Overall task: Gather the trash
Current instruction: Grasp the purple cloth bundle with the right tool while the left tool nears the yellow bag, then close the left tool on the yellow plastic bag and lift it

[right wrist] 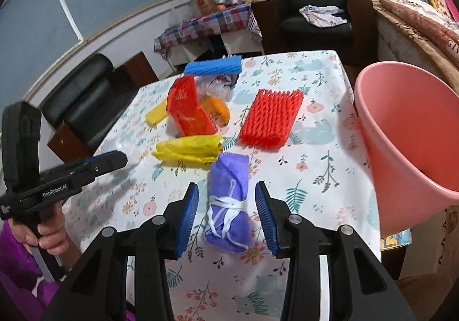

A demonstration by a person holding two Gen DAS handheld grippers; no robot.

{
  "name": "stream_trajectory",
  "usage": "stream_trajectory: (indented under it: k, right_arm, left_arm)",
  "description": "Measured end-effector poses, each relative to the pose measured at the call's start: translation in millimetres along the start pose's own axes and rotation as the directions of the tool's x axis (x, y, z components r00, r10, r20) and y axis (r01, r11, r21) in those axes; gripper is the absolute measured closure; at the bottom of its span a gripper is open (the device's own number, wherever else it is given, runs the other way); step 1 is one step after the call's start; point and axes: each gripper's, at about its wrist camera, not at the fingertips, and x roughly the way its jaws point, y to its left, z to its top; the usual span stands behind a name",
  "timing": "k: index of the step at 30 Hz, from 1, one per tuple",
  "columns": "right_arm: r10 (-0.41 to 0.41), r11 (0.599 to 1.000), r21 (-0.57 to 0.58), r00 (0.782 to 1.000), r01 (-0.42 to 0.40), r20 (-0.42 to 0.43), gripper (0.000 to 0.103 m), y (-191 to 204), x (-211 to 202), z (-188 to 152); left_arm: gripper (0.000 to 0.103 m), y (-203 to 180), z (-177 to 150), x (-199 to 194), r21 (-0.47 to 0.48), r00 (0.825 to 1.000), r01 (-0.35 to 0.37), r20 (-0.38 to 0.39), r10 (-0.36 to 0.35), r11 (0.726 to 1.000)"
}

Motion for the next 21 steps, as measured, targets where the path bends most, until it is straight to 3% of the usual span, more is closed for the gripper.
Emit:
stream_trajectory:
  k: [5, 9, 12, 15, 21]
  right_arm:
    - [-0.009, 1.000, -0.002, 1.000, 0.009, -0.015, 0.062, 1, 5, -2]
    - [-0.014, 1.000, 0.002, 0.999, 0.014, -0.035, 0.062, 1, 8, -2]
    - [-0.005, 1.000, 0.019, 0.998, 0.006, -0.056, 0.062, 0, 11, -1]
    - [-0.002, 1.000, 0.027, 0.997, 0.004, -0.082, 0.062, 0, 18, -2]
    - [-0.020, 0.999, 0.022, 0.991, 0.023, -0.129, 0.062, 3, 33, -3]
  left_arm:
    - [0.069, -22, 8, 16, 0.186, 1.000, -0.003, -0.021, 0.007, 0.982]
    - [0.059, -30, 11, 30, 0.312, 1.000, -0.017, -0.017, 0.024, 0.950]
    - [0.059, -32, 13, 42, 0.381, 0.999, -0.001, -0.033, 0.015, 0.925]
    - [0.058, -31, 15, 54, 0.422, 0.999, 0.012, -0.053, 0.012, 0.907]
    - [0.058, -23, 17, 68, 0.418, 0.998, 0.039, -0.067, -0.012, 0.908]
